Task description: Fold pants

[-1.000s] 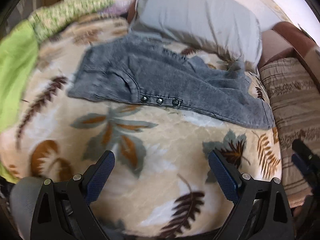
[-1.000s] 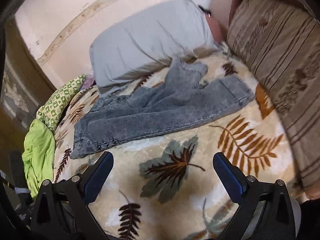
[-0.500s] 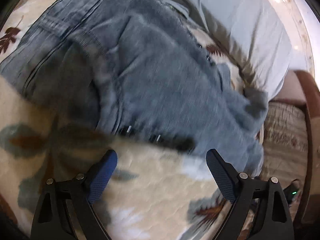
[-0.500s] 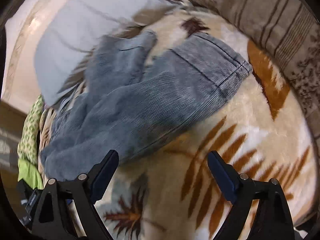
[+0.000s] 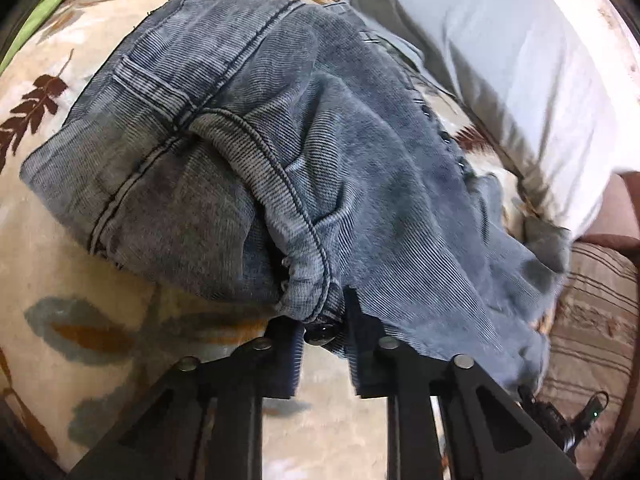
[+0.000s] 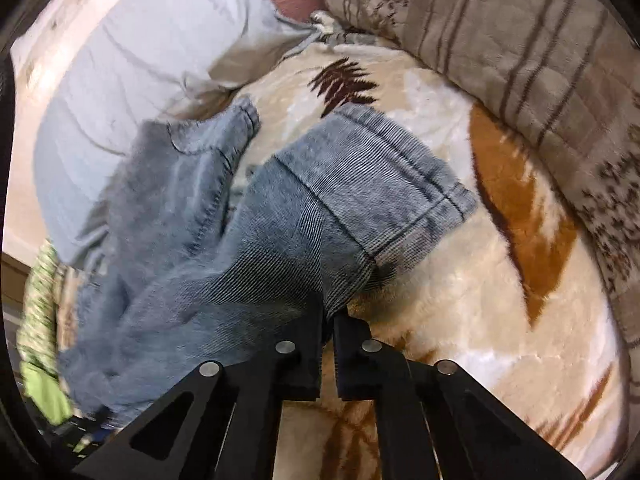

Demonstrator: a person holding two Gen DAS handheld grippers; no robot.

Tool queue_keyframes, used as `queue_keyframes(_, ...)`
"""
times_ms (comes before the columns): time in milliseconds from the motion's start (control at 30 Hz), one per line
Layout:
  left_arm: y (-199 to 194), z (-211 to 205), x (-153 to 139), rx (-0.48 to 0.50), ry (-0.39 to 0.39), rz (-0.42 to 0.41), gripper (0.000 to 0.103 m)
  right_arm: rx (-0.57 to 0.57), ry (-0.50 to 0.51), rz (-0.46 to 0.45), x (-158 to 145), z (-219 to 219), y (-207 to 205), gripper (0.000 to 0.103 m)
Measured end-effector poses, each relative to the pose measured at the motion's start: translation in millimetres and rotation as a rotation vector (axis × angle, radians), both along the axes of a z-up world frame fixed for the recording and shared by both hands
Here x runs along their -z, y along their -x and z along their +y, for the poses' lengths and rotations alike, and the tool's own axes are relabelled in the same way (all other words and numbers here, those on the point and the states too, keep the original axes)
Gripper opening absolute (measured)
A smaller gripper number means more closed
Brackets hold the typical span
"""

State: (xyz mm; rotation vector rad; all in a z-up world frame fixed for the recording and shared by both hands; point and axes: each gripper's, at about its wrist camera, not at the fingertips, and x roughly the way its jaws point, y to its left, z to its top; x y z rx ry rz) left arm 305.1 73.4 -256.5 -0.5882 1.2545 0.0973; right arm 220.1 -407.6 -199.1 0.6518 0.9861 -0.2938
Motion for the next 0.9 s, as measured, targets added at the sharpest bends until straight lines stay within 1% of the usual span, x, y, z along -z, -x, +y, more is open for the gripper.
queue_keyframes(67, 12.1, -4.5, -11.1, 0.025, -0.011, -0.022, 0.013, -0.018, 0.005, -0.019, -17.3, 5.0, 9.3, 0.002)
queue_keyframes(133, 32.3, -7.2, -25.2, 0.037, 0.001, -0.032, 0.013, -0.040, 0.047, -0.034, -39.6, 15.0, 25.8, 0.002)
queue_keyframes(200, 55.7, -8.9, -41.9, 0.053, 0.004, -0.034, 0.013, -0.065, 0.058, -0.034, -58.3, 24.8, 49.5, 0.002)
queue_keyframes(233, 61.6, -7.3, -50.6, 0.061, 0.006, -0.033, 0.013, -0.071, 0.066, -0.022, -62.1, 28.9, 57.9, 0.002)
queue_keyframes(267, 74.1, -6.5, -51.2, 0.062, 0.002, -0.026, 0.013, -0.074, 0.059, -0.003, -63.4, 31.5, 70.3, 0.002)
queue_keyframes(333, 88.3, -12.5, -44.0, 0.074, -0.027, 0.019, 0.013, -0.077, 0.049, 0.043, -53.6, 34.4, 83.3, 0.002)
queue_keyframes(367, 95.7, -20.0, -30.6, 0.081, -0.057, 0.044, 0.014, -0.079, 0.066, 0.083, -42.6, 37.3, 86.1, 0.002)
queue_keyframes(400, 98.9, -24.8, -17.9, 0.088, -0.090, 0.070, 0.014, -0.085, 0.079, 0.143, -24.9, 41.2, 87.7, 0.002)
queue_keyframes(433, 93.6, -22.8, -10.7, 0.091, -0.087, 0.086, 0.014, -0.090, 0.072, 0.178, -14.1, 42.5, 86.8, 0.003)
queue_keyframes(467, 96.0, -22.9, -10.1, 0.075, -0.065, 0.061, 0.015, -0.086, 0.062, 0.204, -3.6, 43.0, 87.3, 0.003)
queue_keyframes(500, 99.6, -26.7, -13.4, 0.072, -0.058, 0.030, 0.017, -0.078, 0.070, 0.191, -3.3, 42.8, 89.1, 0.003)
queue_keyframes(600, 103.2, -34.8, -20.7, 0.085, -0.066, -0.007, 0.028, -0.073, 0.105, 0.162, -17.7, 42.2, 87.6, 0.016)
queue_keyframes(633, 103.5, -39.0, -22.3, 0.090, -0.078, -0.008, 0.035, -0.069, 0.111, 0.159, -21.5, 41.1, 88.7, 0.032)
queue_keyframes(667, 104.6, -40.2, -19.5, 0.098, -0.091, -0.005, 0.038, -0.069, 0.097, 0.148, -24.9, 39.5, 89.7, 0.052)
queue_keyframes(700, 109.2, -34.0, -24.1, 0.109, -0.092, -0.011, 0.039, -0.068, 0.076, 0.134, -29.9, 37.9, 92.9, 0.061)
queue_keyframes(733, 115.7, -41.6, -28.6, 0.131, -0.091, -0.020, 0.041, -0.058, 0.074, 0.122, -36.1, 37.4, 98.2, 0.067)
queue_keyframes(767, 114.8, -17.2, -37.1, 0.145, -0.079, -0.033, 0.043, -0.038, 0.088, 0.098, -46.5, 37.4, 106.3, 0.067)
queue_keyframes(800, 120.3, -9.8, -46.1, 0.156, -0.071, -0.050, 0.045, -0.027, 0.105, 0.068, -57.7, 41.1, 115.0, 0.067)
queue_keyframes(833, 126.3, -1.2, -49.4, 0.164, -0.062, -0.075, 0.049, -0.028, 0.110, 0.031, -63.3, 48.6, 123.7, 0.071)
queue_keyframes(867, 128.9, 5.8, -59.2, 0.160, -0.051, -0.099, 0.055, -0.045, 0.108, -0.026, -75.3, 53.6, 130.2, 0.079)
queue_keyframes(900, 131.9, 19.0, -67.0, 0.145, -0.039, -0.117, 0.058, -0.063, 0.114, -0.064, -84.8, 58.8, 136.3, 0.082)
